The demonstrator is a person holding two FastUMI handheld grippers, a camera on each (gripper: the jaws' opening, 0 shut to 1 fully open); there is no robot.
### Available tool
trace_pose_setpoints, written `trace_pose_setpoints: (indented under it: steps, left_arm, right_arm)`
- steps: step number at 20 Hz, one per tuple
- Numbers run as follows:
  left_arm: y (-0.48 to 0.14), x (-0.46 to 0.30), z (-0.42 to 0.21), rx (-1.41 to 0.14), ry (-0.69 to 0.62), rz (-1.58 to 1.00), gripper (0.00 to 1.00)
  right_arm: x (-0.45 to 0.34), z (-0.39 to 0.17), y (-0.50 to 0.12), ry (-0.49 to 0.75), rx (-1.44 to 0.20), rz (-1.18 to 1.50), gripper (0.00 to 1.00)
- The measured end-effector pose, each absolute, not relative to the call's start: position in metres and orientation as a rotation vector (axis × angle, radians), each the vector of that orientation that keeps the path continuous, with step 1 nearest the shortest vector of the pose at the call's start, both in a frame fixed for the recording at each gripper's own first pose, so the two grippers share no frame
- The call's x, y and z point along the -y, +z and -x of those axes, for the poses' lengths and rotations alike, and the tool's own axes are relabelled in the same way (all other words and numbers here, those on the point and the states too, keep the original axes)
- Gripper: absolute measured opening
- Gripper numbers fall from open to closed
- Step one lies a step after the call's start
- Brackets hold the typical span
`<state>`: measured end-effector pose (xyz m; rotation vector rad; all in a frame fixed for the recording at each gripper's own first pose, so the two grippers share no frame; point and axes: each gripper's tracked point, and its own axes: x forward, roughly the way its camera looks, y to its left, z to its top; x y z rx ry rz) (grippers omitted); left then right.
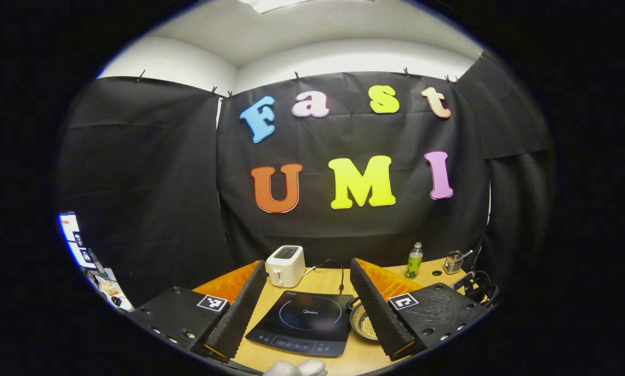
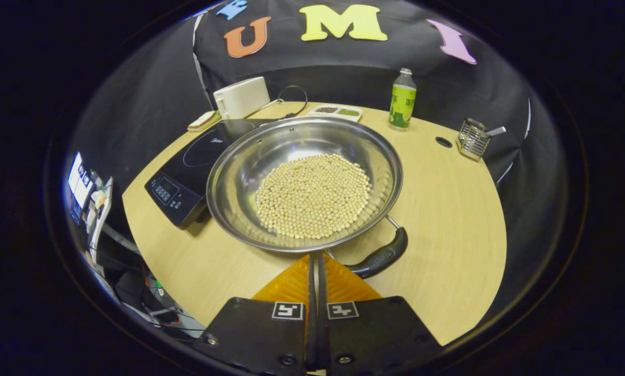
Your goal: First push the handle of the pot to place it horizontally, then grasp the pot with both hands and set it on the induction cooktop.
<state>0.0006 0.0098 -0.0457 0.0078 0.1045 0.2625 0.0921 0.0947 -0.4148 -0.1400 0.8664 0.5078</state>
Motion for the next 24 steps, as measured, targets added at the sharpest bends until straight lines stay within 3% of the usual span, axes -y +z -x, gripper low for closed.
trace_pose_setpoints:
  steps: [12, 24]
  left_arm:
    - [-0.053, 0.029, -0.008, -0.147, 0.38, 0.004, 0.96]
    - [-0.052, 0.047, -0.004, -0.167, 0.454, -0.022, 0.96]
  right_arm:
    - [-0.049, -0.14, -0.416, 0.587, -0.866, 0.165, 0.04]
    - [-0.014, -0.189, -0.413, 0.574, -0.85, 0.148, 0.04]
